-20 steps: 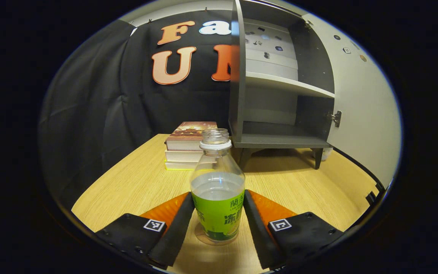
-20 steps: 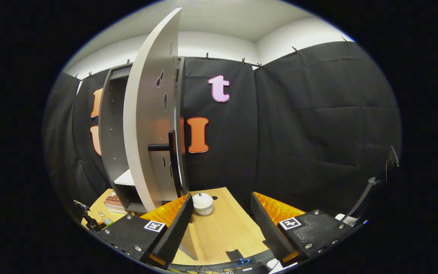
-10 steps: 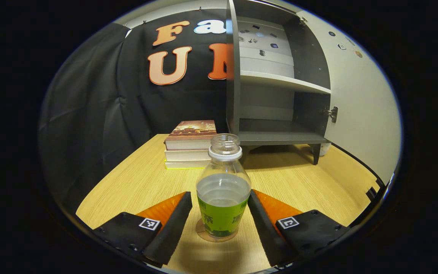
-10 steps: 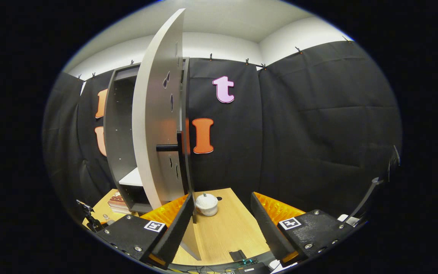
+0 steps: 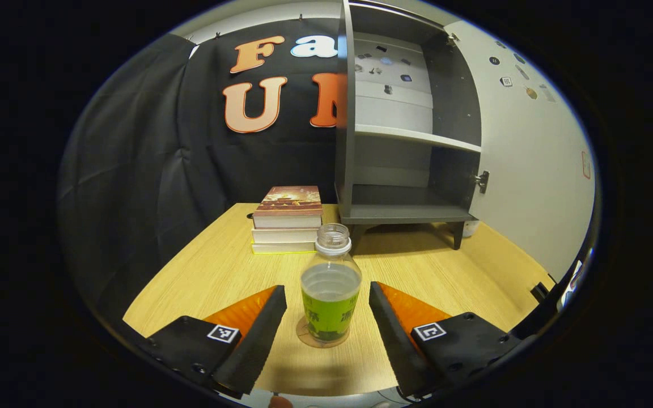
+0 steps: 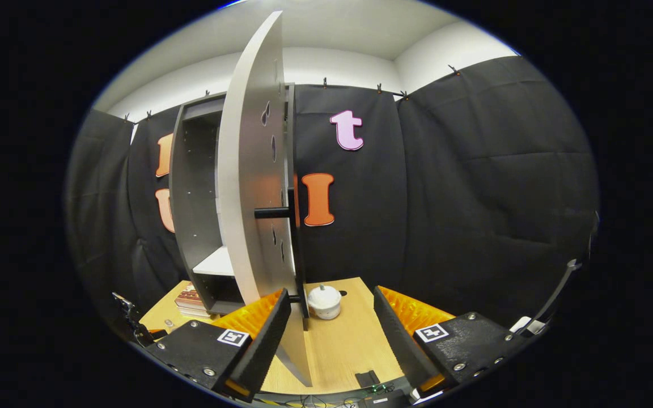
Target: Open the cabinet door with the right hand, grasp the bottle in the cabinet with the left hand and place it on the coaster, then close the cabinet door with the right hand.
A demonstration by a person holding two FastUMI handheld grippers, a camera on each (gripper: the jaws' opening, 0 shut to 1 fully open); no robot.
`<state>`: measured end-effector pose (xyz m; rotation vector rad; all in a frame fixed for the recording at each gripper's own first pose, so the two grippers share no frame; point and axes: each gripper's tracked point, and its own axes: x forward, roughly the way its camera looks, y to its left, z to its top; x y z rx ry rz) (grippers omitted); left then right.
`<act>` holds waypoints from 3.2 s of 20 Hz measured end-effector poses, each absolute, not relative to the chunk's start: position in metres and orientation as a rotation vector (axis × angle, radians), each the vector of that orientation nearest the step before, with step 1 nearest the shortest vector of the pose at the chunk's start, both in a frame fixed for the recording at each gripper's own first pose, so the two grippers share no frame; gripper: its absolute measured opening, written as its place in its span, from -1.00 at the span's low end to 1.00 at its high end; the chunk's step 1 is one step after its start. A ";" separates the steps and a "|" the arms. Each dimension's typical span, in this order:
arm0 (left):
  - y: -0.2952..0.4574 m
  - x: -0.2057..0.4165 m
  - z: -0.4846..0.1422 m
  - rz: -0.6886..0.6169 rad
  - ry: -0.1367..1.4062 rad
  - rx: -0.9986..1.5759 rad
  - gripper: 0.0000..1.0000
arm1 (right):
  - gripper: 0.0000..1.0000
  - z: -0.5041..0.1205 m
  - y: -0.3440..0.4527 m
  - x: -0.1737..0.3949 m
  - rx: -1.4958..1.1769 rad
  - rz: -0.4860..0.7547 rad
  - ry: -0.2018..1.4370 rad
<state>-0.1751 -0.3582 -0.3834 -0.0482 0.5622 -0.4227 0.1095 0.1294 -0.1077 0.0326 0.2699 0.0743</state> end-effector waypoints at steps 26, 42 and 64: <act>-0.124 -0.068 -0.119 -0.206 0.241 -0.046 0.90 | 0.79 -0.128 0.398 0.161 0.129 0.435 0.292; -0.073 -0.010 -0.143 -0.163 0.260 -0.052 0.91 | 0.81 -0.160 0.516 0.261 0.187 0.420 0.281; -0.067 0.051 -0.144 -0.152 0.264 -0.060 0.91 | 0.83 -0.162 0.563 0.319 0.022 0.274 0.235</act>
